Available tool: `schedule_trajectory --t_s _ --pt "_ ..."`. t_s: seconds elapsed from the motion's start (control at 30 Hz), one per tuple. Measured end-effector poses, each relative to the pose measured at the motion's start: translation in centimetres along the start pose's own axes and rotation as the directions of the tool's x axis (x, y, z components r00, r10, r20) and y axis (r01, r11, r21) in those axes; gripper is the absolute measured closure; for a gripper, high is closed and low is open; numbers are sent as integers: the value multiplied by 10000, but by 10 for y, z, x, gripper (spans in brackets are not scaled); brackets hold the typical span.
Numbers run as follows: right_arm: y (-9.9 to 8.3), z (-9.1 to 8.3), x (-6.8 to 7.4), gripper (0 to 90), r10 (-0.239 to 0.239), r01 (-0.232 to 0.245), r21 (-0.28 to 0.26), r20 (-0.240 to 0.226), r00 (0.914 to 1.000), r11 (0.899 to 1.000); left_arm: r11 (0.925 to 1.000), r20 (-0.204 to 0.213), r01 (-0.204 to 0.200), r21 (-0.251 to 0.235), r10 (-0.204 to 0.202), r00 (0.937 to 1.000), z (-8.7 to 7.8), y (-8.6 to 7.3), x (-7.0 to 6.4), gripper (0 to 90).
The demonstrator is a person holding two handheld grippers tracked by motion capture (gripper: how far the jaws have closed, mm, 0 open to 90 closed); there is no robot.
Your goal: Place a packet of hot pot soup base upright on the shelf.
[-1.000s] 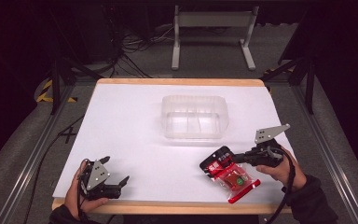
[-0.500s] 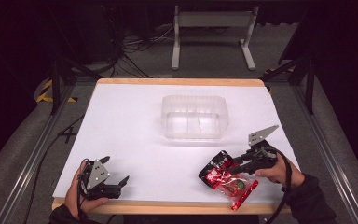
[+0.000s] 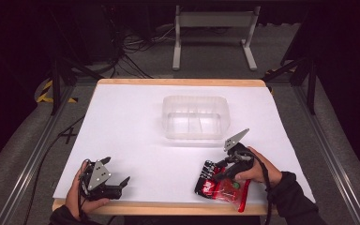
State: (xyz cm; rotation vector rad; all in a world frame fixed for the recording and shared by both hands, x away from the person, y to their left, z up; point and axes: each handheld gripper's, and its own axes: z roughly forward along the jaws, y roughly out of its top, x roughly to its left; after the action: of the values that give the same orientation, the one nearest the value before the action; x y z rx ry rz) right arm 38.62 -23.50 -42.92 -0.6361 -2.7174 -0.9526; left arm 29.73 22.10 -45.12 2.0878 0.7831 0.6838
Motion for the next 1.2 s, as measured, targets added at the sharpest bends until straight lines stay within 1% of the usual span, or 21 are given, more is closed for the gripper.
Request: schedule_trajectory --t_s 0.03,0.07,0.17,0.27,0.3,0.43,0.5,0.57,0.6,0.67,0.7,0.77,0.83,0.87,0.9,0.93,1.0,1.03,1.1,1.13,1.2 --pt "1 0 2 559 -146 143 76 319 9994 9999 10000 0 61 -14 -61 10000 0 0 -1 74" --pt "1 0 2 603 -217 215 79 400 9990 9997 10000 -3 68 -19 -68 10000 0 0 -1 74" --pt "0 2 4 703 -387 385 94 243 9990 9992 10000 -9 49 4 -49 10000 0 0 0 74" --pt "0 -2 5 880 -485 488 -114 213 9986 9987 10000 -42 43 21 -43 10000 -1 0 0 75" --pt "-1 -4 4 900 -571 573 -200 124 9983 9982 10000 -42 10 -5 -10 10000 -1 0 0 75" --pt "-3 -11 6 900 -665 668 -363 82 9978 9971 10000 -56 46 -10 -46 10000 -1 0 0 76" --pt "-4 -18 9 900 -770 779 -593 171 9969 9952 10000 -35 32 -21 -32 10000 -1 0 0 76" --pt "-3 -30 13 900 -782 807 -1013 290 9965 9916 10000 -46 61 -1 -61 10000 -1 0 1 76" --pt "-3 -30 13 900 -782 807 -1013 290 9965 9916 10000 -46 61 -1 -61 10000 -1 0 1 76" --pt "-1 -47 21 900 -940 1035 -1488 692 9932 9834 10000 -36 41 -18 -41 10000 -1 0 1 76" --pt "-1 -57 25 900 -888 1061 -1760 1035 9907 9787 10000 -31 70 -34 -70 10000 -1 0 0 76" --pt "-1 -70 32 900 -875 1181 -2172 1456 9855 9689 9999 -46 95 -69 -95 9999 -2 0 0 75" --pt "-1 -79 36 900 -806 1248 -2415 1848 9795 9623 9999 -63 143 -90 -144 9999 -2 0 1 75" --pt "-1 -79 36 900 -806 1248 -2415 1848 9795 9623 9999 -63 143 -90 -144 9999 -2 0 1 75" --pt "-1 -83 38 900 -782 1294 -2551 2015 9764 9582 9998 -50 156 -94 -156 9999 -2 0 1 75" --pt "0 -88 41 900 -731 1369 -2742 2307 9703 9519 9998 -39 141 -124 -142 9999 -3 0 1 75" --pt "1 -96 45 900 -688 1487 -3069 2564 9641 9401 9997 -22 163 -162 -163 9999 -3 0 1 74" --pt "2 -98 47 900 -603 1512 -3151 2802 9580 9369 9996 -14 200 -180 -201 9998 -3 0 1 74" --pt "4 -101 49 900 -534 1556 -3362 2942 9543 9288 9997 -23 187 -134 -187 9998 -3 0 2 73" --pt "5 -102 50 900 -461 1575 -3430 3114 9492 9260 9998 -20 178 -117 -178 9998 -3 0 1 73" --pt "8 -104 51 900 -416 1590 -3626 3109 9495 9183 9998 -4 161 -132 -161 9999 -3 0 1 72"
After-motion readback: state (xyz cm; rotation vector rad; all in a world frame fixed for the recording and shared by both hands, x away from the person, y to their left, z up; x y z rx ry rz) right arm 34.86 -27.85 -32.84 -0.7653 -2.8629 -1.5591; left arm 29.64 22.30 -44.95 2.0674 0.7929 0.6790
